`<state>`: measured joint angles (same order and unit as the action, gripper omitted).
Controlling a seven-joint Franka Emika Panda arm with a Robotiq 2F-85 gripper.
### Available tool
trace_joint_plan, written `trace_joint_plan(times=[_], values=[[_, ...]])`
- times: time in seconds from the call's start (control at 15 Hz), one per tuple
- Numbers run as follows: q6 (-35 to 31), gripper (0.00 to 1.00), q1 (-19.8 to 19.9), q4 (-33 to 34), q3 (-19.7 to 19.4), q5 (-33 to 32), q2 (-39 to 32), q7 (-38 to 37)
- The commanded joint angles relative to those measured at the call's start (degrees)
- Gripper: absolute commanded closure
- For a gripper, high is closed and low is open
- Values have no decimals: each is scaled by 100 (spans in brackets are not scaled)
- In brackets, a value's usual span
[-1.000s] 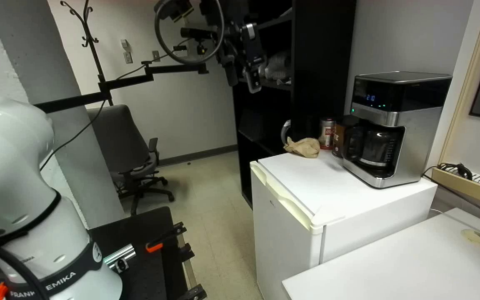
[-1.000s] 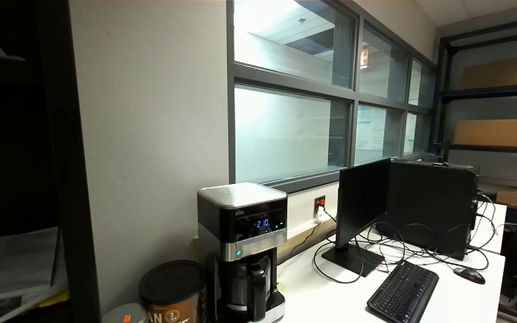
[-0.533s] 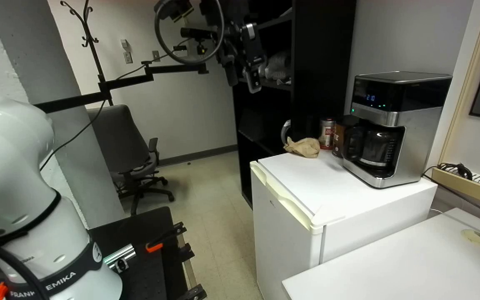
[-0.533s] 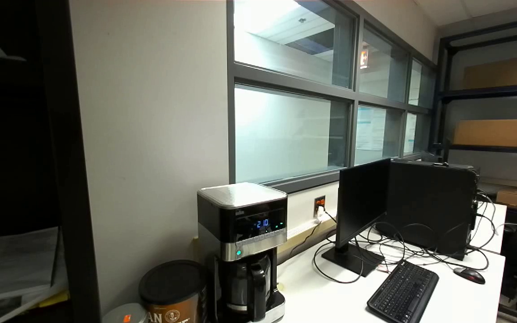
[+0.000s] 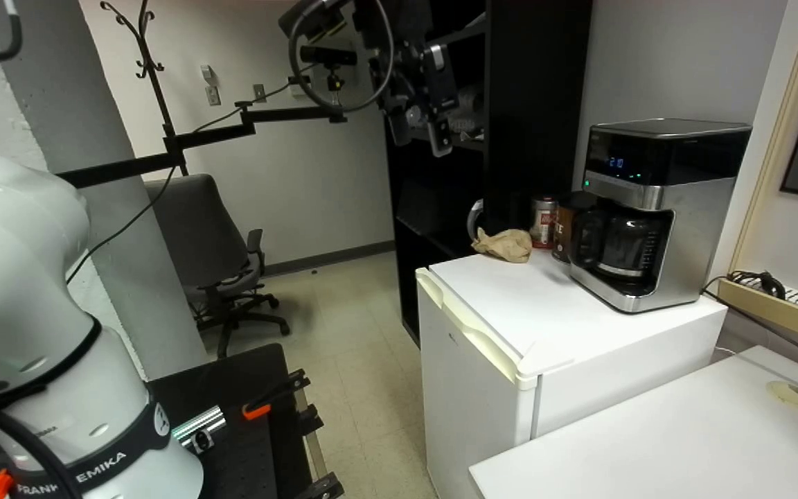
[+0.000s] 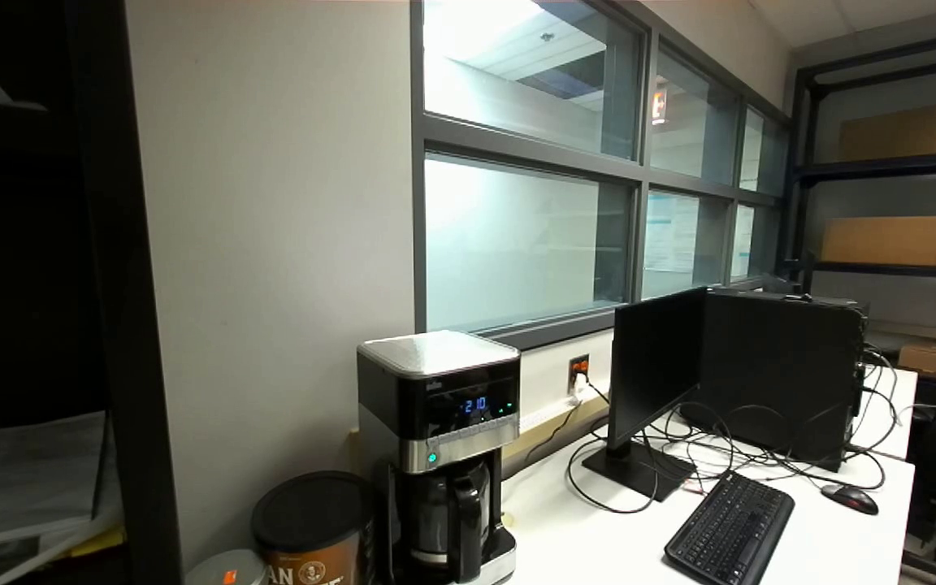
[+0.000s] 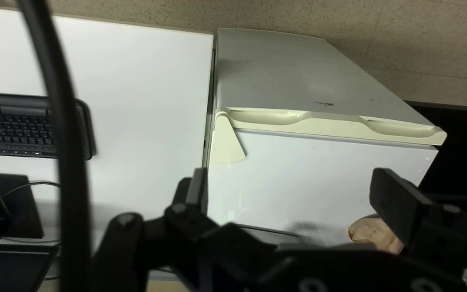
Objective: Press a button on the coffee maker
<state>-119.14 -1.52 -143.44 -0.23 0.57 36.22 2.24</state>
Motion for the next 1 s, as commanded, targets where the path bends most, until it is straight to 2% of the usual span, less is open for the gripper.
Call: trace_joint_plan(times=[0.0,0.13,0.2,0.27,0.6,0.8,0.93], values=[[-146,0,17,642,126,-189,-863,7],[-169,0,39,997,241,-401,-1314,-53],[-136,25,49,1233,320,-567,-1603,-86],[-131,26,59,1401,376,-730,-1805,-112],[-13,62,-5,2450,660,-1729,-2986,-284],[-12,87,-104,3050,742,-2349,-3643,-294],[-53,100,-204,3438,754,-2729,-4054,-279]])
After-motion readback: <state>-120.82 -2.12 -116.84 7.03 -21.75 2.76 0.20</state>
